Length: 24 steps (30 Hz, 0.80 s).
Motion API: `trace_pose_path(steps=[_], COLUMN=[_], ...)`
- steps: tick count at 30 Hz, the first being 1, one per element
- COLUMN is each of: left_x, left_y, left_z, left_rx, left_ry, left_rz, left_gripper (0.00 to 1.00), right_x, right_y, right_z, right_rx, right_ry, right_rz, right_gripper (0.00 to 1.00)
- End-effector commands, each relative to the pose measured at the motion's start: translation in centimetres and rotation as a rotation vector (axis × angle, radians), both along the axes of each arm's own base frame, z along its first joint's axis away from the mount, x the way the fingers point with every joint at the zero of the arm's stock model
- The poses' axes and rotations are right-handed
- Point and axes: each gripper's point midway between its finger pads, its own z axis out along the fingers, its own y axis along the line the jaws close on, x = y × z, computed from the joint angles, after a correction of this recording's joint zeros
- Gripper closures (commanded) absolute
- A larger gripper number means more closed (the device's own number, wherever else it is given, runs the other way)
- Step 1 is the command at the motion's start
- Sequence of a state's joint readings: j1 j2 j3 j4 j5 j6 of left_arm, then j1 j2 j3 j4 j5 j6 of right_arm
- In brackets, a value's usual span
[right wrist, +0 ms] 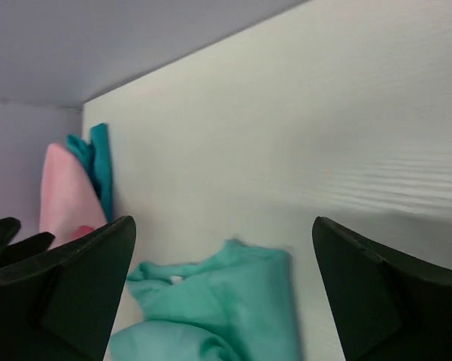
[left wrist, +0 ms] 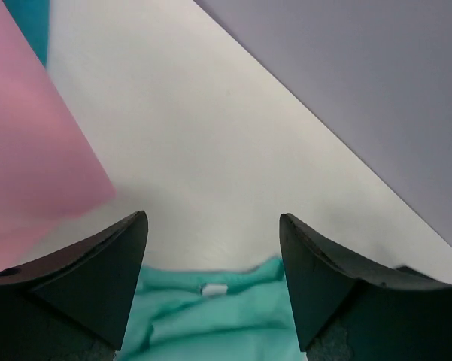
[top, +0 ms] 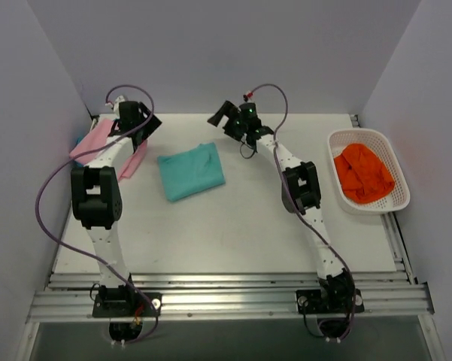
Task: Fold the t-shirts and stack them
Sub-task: Fold the tshirt
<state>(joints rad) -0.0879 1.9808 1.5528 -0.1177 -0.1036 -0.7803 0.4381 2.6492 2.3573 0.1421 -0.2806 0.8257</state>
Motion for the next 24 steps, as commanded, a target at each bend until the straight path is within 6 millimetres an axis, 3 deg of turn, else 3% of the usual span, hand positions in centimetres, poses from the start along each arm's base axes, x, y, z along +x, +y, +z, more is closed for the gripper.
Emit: trace_pose_path(steps=[1, 2, 3, 4, 5, 6, 7, 8, 10, 12, 13, 14, 15, 16, 17, 18, 20, 21, 23, 24], left_x=[3.5, 3.7, 3.4, 2.5, 1.6, 1.2, 0.2, -0.9, -2.6, -5.5, -6.6, -9.1, -10.3, -11.9, -13.1, -15.1, -17.1, -19.4, -20.1, -20.7], left_y=[1.7, 1.6, 1.7, 1.7, 1.8, 1.6, 1.0, 0.8, 0.5, -1.2, -1.3, -2.7, -3.3, -3.5, -4.0, -5.6, -6.4, -8.6, -9.4, -10.2], left_z=[2.5, 5.6, 6.7, 6.4, 9.0, 10.2, 9.6, 11.5, 11.5, 11.2, 11.1, 10.2, 9.6, 10.5, 9.5, 6.2, 5.6, 2.2, 2.0, 1.1], left_rx=[-0.011, -0.007, -0.001, 0.002, -0.002, -0.009, -0.008, -0.001, 0.037, 0.056, 0.072, 0.070, 0.042, 0.019, -0.009, -0.074, -0.144, -0.212, -0.247, -0.278], left_ry=[-0.039, -0.126, -0.159, -0.158, -0.211, -0.252, -0.235, -0.260, -0.224, -0.194, -0.190, -0.170, -0.158, -0.178, -0.160, -0.096, -0.137, -0.091, -0.189, -0.190], left_rz=[-0.091, -0.098, -0.097, -0.093, -0.089, -0.095, -0.105, -0.108, -0.084, -0.093, -0.065, -0.081, -0.067, -0.043, -0.027, -0.012, 0.065, 0.083, 0.183, 0.221], left_gripper=[0.21, 0.20, 0.19, 0.19, 0.18, 0.18, 0.18, 0.18, 0.18, 0.19, 0.19, 0.19, 0.19, 0.19, 0.19, 0.19, 0.20, 0.20, 0.20, 0.19], right_x=[0.8, 0.4, -0.3, -1.7, -2.9, -3.6, -5.0, -5.7, -8.1, -9.6, -10.7, -12.0, -12.6, -13.4, -14.5, -15.1, -16.0, -16.9, -17.8, -18.6], right_y=[-3.7, -4.6, -5.4, -6.1, -6.8, -6.9, -7.1, -7.0, -6.9, -7.0, -6.8, -7.1, -7.3, -7.4, -7.9, -8.1, -8.8, -9.2, -9.8, -10.4], right_z=[10.7, 11.6, 11.8, 9.3, 12.4, 12.4, 12.2, 11.9, 10.9, 10.2, 11.5, 9.1, 8.6, 9.2, 7.1, 7.4, 6.3, 4.7, 4.7, 3.4], right_rx=[0.110, 0.095, 0.092, 0.072, 0.080, 0.065, 0.051, 0.034, -0.006, -0.024, -0.009, -0.031, -0.033, -0.024, -0.042, -0.038, -0.036, -0.044, -0.040, -0.052], right_ry=[-0.120, -0.167, -0.192, -0.176, -0.225, -0.230, -0.218, -0.212, -0.195, -0.191, -0.223, -0.182, -0.177, -0.196, -0.157, -0.163, -0.144, -0.120, -0.115, -0.086], right_rz=[0.022, -0.015, -0.040, -0.056, -0.064, -0.060, -0.052, -0.045, -0.032, -0.045, -0.041, -0.038, -0.038, -0.039, -0.039, -0.043, -0.059, -0.057, -0.067, -0.073], right_gripper=[0.00, 0.00, 0.00, 0.00, 0.00, 0.00, 0.00, 0.00, 0.00, 0.00, 0.00, 0.00, 0.00, 0.00, 0.00, 0.00, 0.00, 0.00, 0.00, 0.00])
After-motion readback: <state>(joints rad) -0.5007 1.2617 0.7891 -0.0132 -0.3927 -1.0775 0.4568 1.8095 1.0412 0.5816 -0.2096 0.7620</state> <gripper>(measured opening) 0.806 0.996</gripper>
